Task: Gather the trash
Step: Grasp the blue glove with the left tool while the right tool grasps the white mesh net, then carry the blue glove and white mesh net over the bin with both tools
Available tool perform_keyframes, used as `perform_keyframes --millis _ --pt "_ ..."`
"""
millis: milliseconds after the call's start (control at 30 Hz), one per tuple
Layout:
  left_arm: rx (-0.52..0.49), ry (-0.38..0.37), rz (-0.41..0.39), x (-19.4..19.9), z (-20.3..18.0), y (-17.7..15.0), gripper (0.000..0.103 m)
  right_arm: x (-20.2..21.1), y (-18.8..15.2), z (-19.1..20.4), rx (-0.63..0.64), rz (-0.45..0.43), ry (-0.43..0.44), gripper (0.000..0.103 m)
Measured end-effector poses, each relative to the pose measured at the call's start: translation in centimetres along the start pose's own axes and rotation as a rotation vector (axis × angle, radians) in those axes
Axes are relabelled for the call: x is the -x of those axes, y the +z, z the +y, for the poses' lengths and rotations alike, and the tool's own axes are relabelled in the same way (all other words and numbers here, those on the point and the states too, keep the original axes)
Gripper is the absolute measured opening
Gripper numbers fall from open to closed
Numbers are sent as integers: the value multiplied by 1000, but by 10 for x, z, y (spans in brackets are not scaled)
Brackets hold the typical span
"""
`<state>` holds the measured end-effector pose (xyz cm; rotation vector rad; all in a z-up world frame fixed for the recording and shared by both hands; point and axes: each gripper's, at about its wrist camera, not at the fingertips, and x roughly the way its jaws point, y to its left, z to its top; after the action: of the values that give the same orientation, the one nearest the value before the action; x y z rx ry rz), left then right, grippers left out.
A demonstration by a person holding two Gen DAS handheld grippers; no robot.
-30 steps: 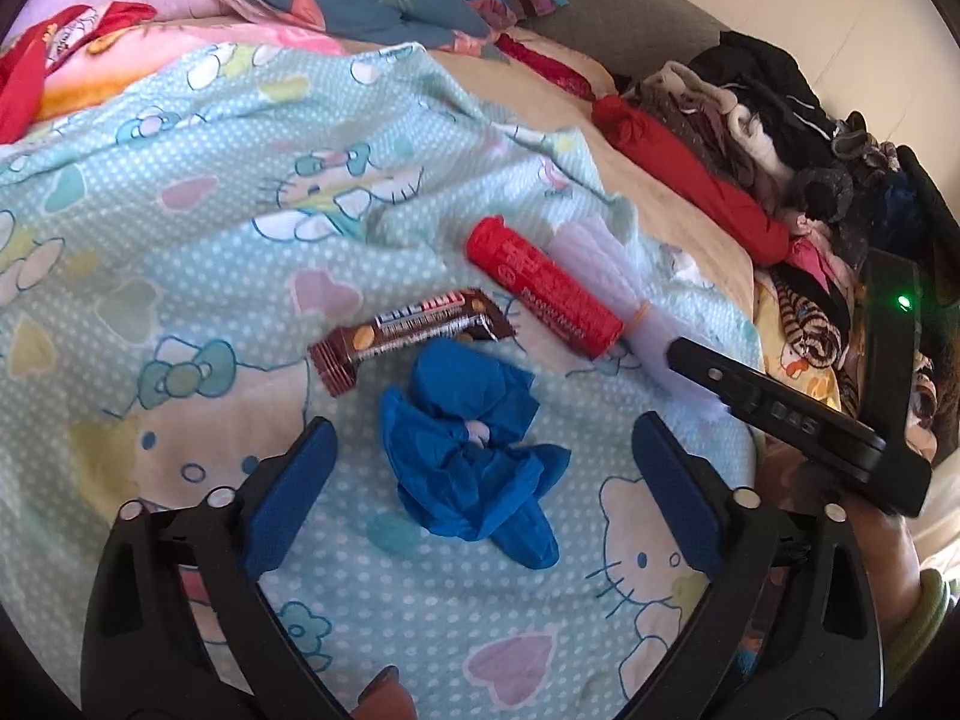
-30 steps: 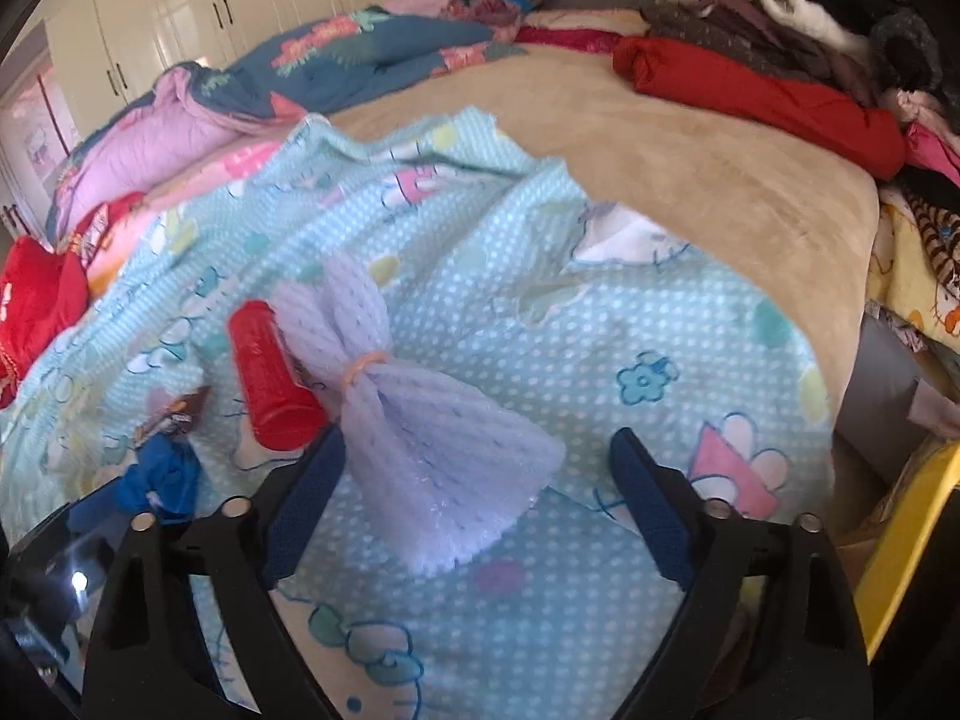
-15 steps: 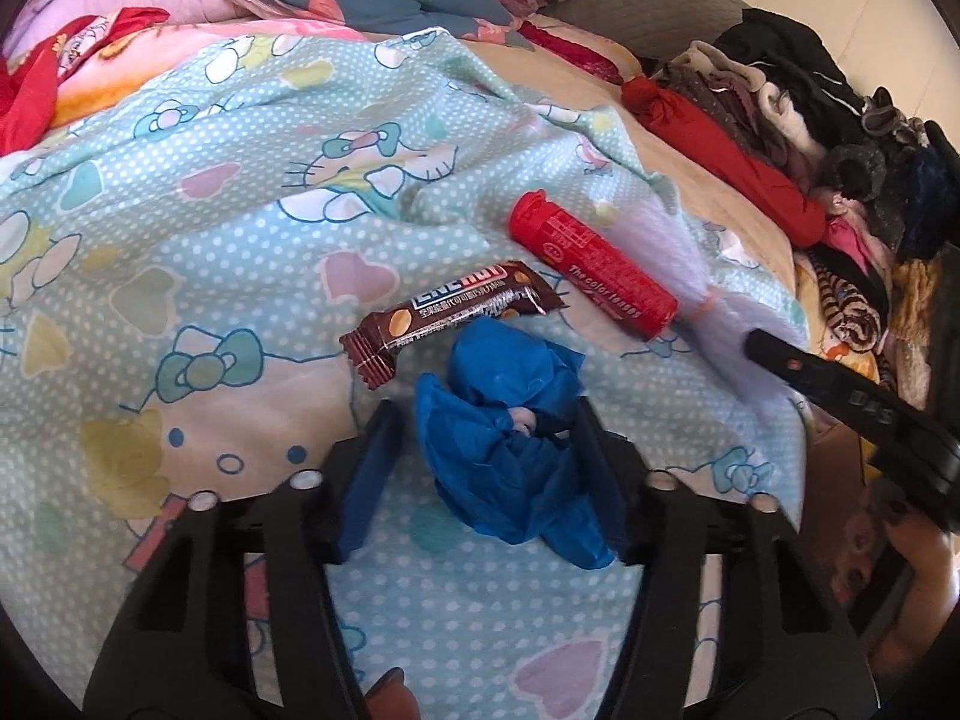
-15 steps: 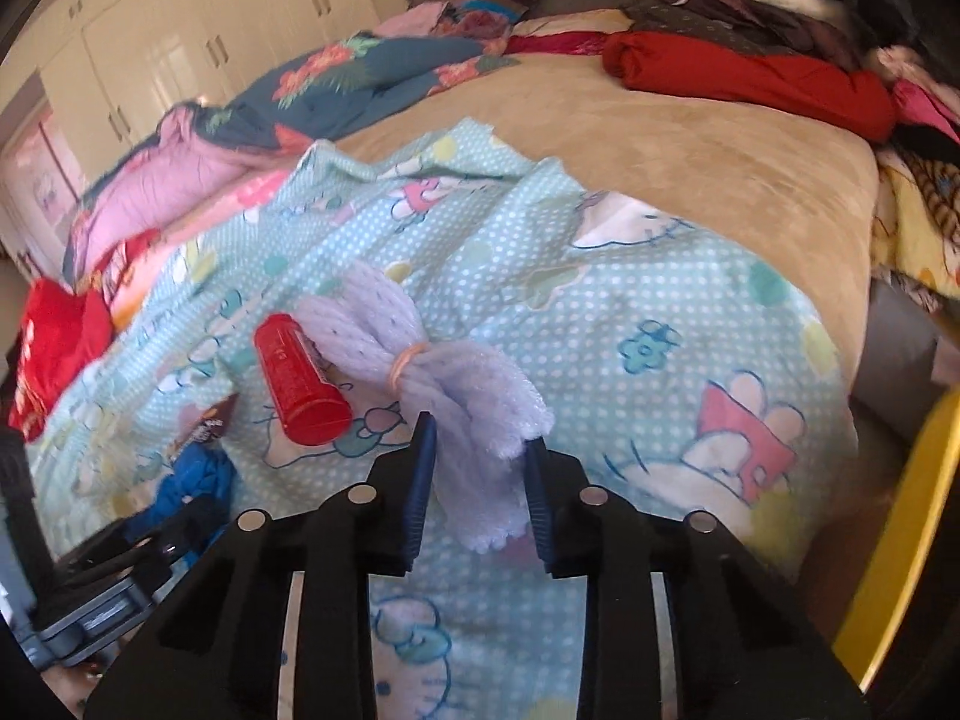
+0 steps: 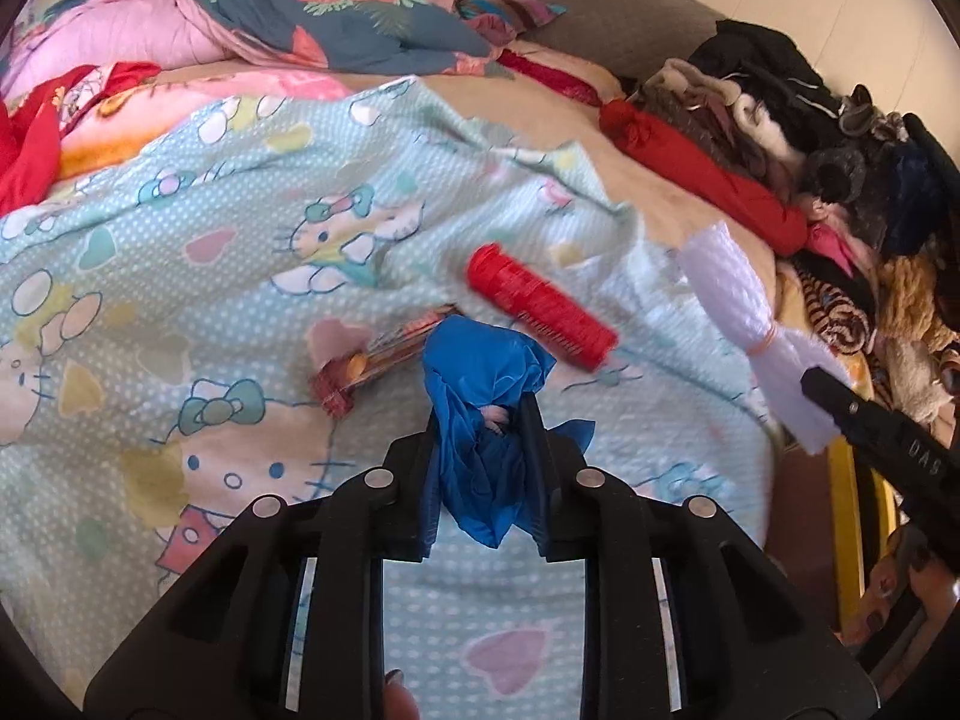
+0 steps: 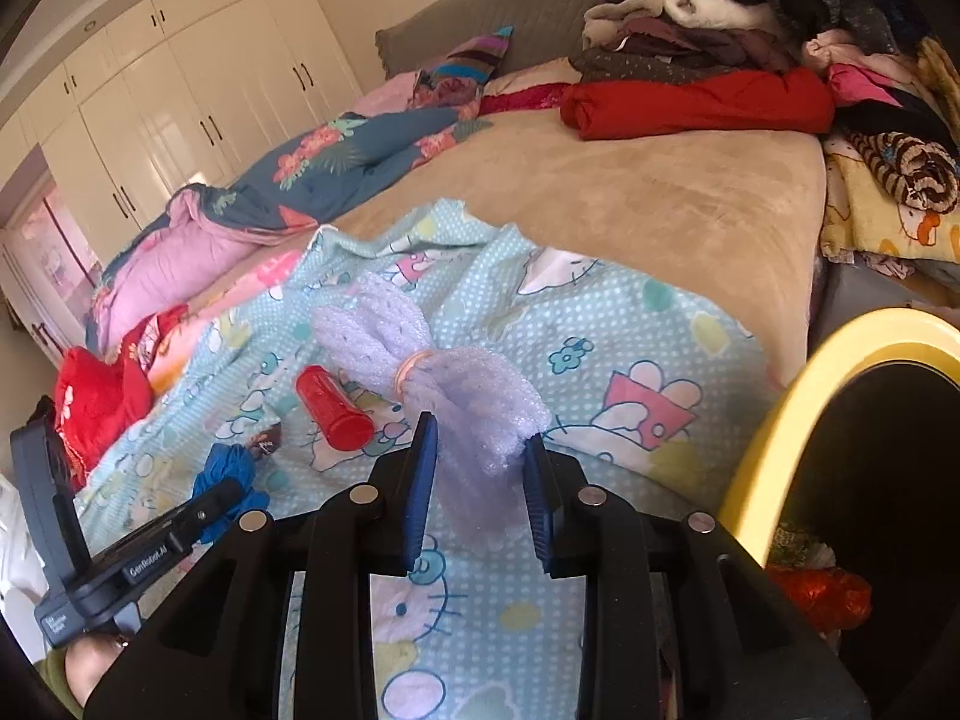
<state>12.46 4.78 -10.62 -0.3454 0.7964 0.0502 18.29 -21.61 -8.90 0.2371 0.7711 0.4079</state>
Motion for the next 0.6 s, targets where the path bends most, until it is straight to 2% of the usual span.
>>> perform_keyframes --millis 233,600 --pt "-31 -71 -23 14 -29 5 16 30 -2 -15 -25 -37 4 26" --pt "-110 -146 -44 34 -78 2 16 72 -9 -61 -107 -83 -40 26"
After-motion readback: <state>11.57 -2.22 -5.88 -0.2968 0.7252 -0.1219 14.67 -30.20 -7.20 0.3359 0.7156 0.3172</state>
